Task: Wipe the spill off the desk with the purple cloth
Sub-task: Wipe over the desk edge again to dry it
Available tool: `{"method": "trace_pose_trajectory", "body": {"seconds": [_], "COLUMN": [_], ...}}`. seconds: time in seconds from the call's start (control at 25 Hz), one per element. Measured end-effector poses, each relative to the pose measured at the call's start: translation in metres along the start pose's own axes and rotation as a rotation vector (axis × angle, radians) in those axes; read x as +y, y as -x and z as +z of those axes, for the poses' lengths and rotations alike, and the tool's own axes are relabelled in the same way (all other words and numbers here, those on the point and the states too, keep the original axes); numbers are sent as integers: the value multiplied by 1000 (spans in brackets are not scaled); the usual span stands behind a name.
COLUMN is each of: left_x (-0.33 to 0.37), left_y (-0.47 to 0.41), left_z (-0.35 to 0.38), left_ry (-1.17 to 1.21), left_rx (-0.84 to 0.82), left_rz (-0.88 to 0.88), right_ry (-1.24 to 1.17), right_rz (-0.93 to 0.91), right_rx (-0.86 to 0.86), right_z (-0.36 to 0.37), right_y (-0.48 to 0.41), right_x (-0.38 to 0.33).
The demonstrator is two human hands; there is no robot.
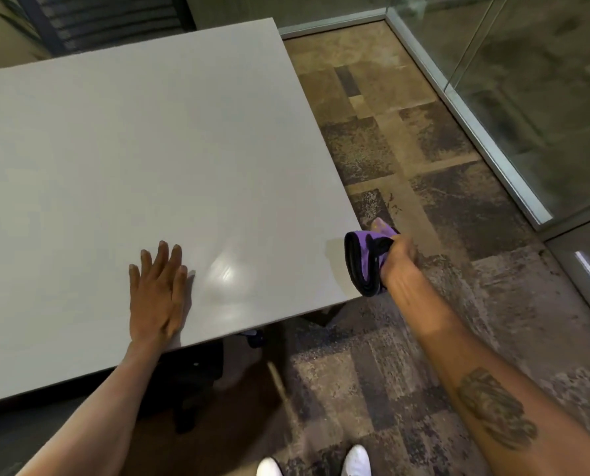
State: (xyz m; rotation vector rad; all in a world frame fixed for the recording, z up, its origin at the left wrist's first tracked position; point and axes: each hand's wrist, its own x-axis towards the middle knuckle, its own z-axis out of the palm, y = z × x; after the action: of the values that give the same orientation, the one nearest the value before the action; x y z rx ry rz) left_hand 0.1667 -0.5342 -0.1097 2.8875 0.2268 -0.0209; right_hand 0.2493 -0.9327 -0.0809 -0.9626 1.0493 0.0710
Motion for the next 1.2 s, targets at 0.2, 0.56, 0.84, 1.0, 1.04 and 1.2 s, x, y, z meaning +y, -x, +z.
{"method": "trace_pose_trajectory", "body": {"seconds": [0.2, 0.56, 0.84, 1.0, 1.04, 1.2], "left_x": [0, 3, -3, -4, -4, -3], "left_y": [0, -4, -7, -4, -4, -3], "left_z": [-2, -3, -1, 3, 3, 2], "left_ry": [112, 116, 61, 77, 82, 99], "left_rx": [18, -8, -28, -17, -12, -5], "left_rz": [-46, -68, -45, -46, -43, -46], "right_ry": [183, 295, 451, 495, 482, 402], "right_rz": [-78, -233, -479, -547, -541, -565], "right_rx": [127, 207, 167, 160, 161, 174], "right_z": [53, 142, 185, 177, 171, 130], "right_y": [-10, -46, -51, -54, -54, -38], "right_x": [-16, -38, -44, -40, -37, -15]}}
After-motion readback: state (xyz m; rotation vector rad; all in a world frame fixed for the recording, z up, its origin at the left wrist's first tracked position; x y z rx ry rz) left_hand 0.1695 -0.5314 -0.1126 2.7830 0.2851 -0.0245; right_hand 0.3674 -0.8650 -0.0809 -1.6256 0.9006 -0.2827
